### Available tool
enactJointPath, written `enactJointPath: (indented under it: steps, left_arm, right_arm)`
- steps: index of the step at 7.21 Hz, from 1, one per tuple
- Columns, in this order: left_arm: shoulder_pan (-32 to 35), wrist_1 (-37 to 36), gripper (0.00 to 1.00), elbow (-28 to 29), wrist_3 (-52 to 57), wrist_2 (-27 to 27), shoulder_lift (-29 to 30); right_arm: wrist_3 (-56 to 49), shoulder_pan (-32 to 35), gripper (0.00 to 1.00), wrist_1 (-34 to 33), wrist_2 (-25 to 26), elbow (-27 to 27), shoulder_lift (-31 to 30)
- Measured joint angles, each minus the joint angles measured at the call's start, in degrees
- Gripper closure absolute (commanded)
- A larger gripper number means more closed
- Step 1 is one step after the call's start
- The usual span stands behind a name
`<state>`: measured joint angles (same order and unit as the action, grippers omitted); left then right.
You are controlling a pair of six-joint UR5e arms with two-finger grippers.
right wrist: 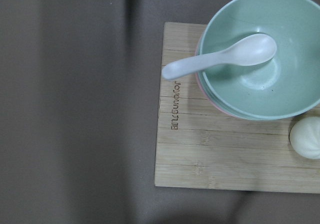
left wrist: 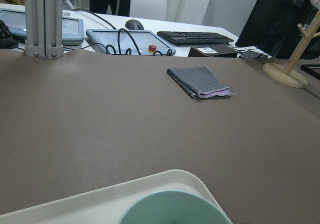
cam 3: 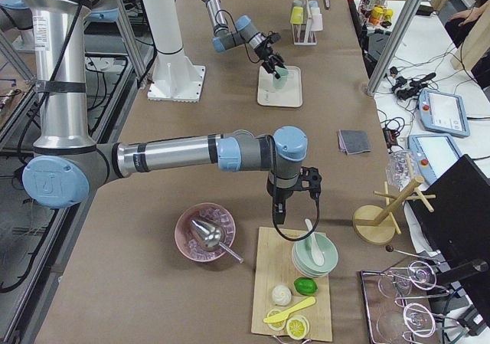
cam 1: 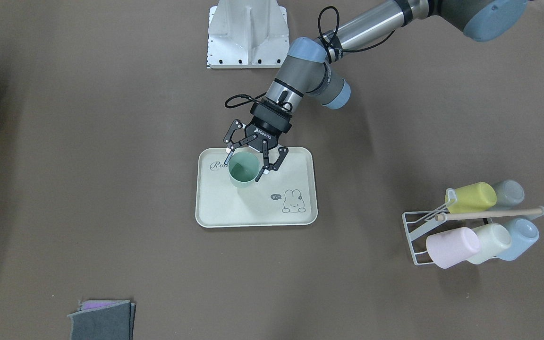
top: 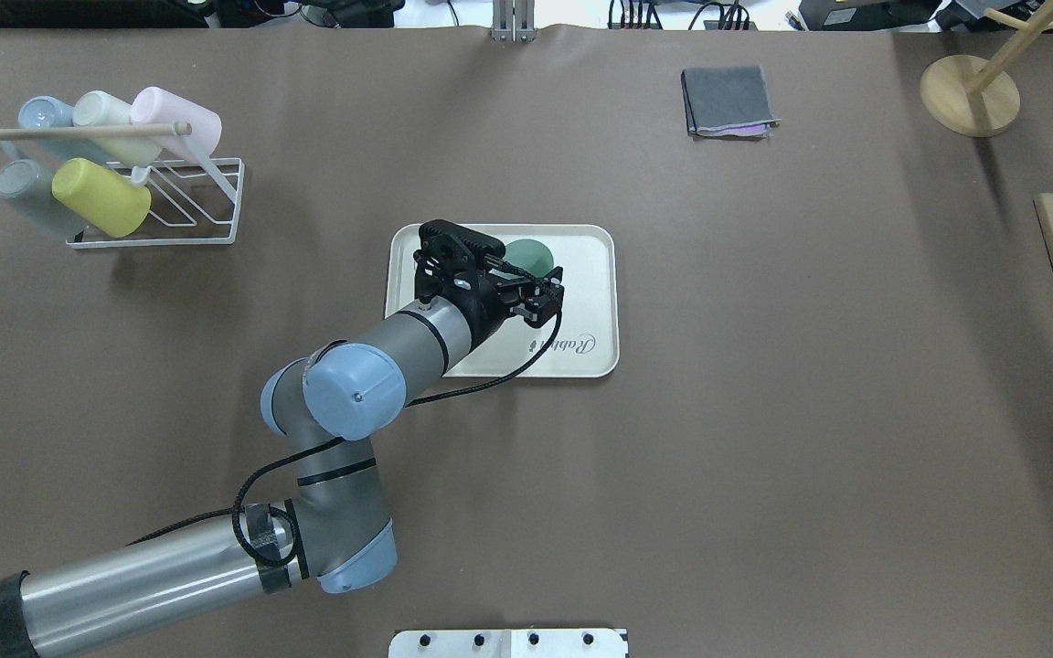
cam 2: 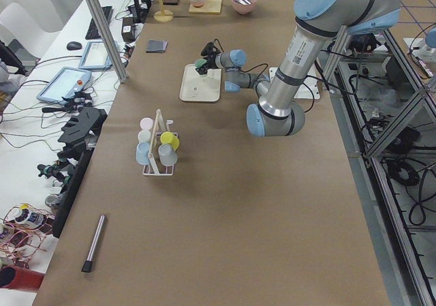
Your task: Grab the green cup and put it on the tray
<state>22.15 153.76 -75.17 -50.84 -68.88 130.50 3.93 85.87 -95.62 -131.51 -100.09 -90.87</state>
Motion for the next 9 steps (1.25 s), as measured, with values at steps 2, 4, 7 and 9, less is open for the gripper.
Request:
enactJointPath:
  steps: [2, 4, 7, 9]
  left_arm:
    - [0.1, -0.2, 0.14, 0.1, 0.0, 0.1, -0.8]
    - [0.1, -0.2, 0.10, 0.1, 0.0, 0.0, -1.7]
    - [0.0, -0.3, 0.03, 0.0, 0.1, 0.1, -1.9]
    - [0.3, -1.7, 0.03, -2.6, 0.1, -0.3, -2.2]
  right_arm:
    - [0.0, 0.0, 0.00, 0.0, -0.1, 0.0, 0.0]
    - [0.0, 0.0, 0.00, 0.0, -0.1, 0.0, 0.0]
    - [0.0, 0.0, 0.00, 0.0, -0.1, 0.0, 0.0]
    - [0.1, 0.0, 0.00, 0.0, -0.1, 0.0, 0.0]
